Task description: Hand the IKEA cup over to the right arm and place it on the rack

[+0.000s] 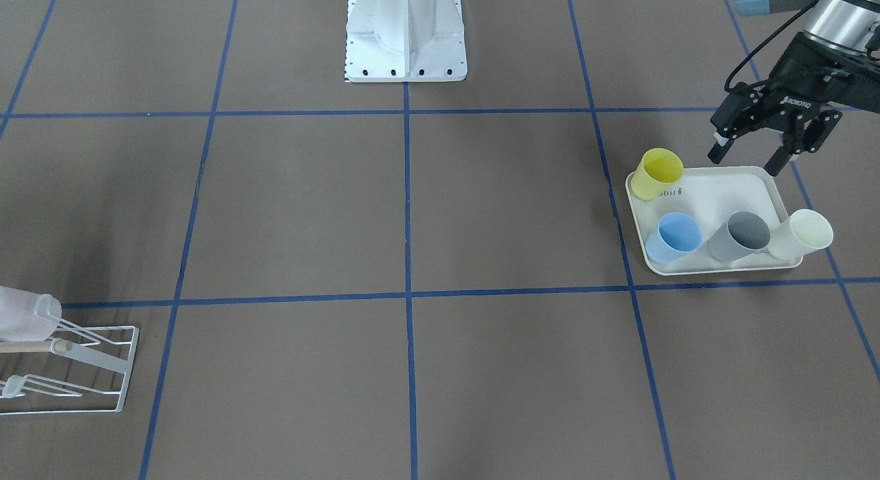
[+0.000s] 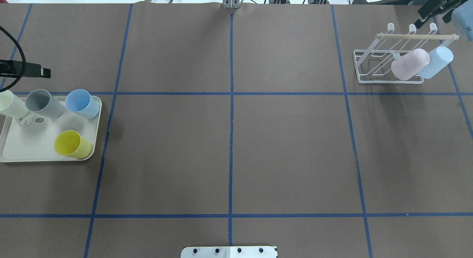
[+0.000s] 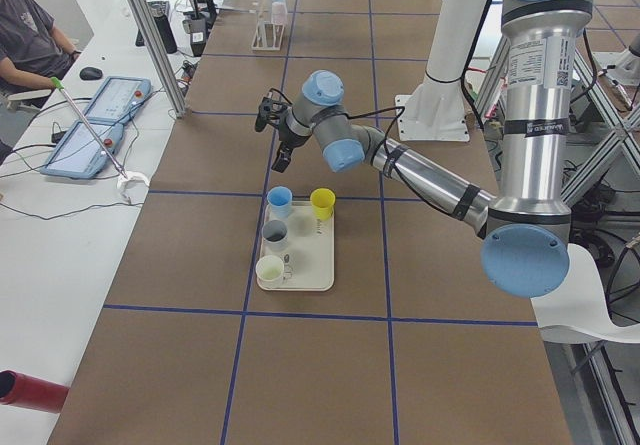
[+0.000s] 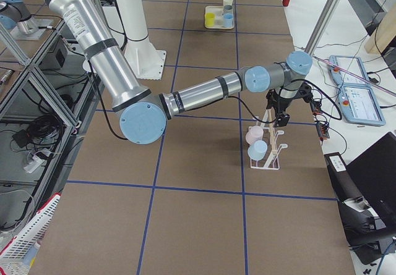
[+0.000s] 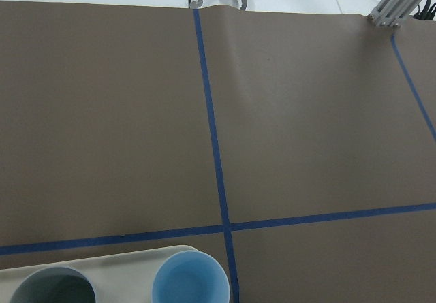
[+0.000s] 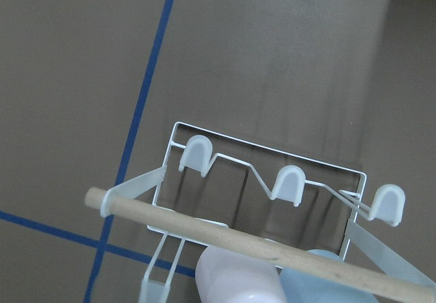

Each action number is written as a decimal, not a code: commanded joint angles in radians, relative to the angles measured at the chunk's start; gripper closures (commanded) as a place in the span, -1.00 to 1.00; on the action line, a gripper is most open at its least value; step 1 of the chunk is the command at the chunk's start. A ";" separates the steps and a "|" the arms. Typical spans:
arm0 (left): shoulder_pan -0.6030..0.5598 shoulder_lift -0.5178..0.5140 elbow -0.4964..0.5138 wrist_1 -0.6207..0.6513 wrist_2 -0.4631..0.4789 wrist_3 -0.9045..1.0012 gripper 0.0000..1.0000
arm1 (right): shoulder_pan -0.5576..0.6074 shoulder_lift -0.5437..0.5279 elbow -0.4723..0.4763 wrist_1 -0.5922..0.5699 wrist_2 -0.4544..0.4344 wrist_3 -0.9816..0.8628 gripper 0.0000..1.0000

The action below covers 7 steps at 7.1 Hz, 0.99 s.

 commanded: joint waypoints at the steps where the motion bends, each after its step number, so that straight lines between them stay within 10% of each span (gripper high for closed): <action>1: -0.004 0.076 0.014 0.024 -0.030 0.115 -1.00 | 0.009 0.005 0.050 -0.020 0.007 0.025 -0.98; 7: 0.084 0.076 0.014 0.185 -0.041 -0.094 -1.00 | -0.046 -0.014 0.314 -0.103 0.010 0.345 -0.98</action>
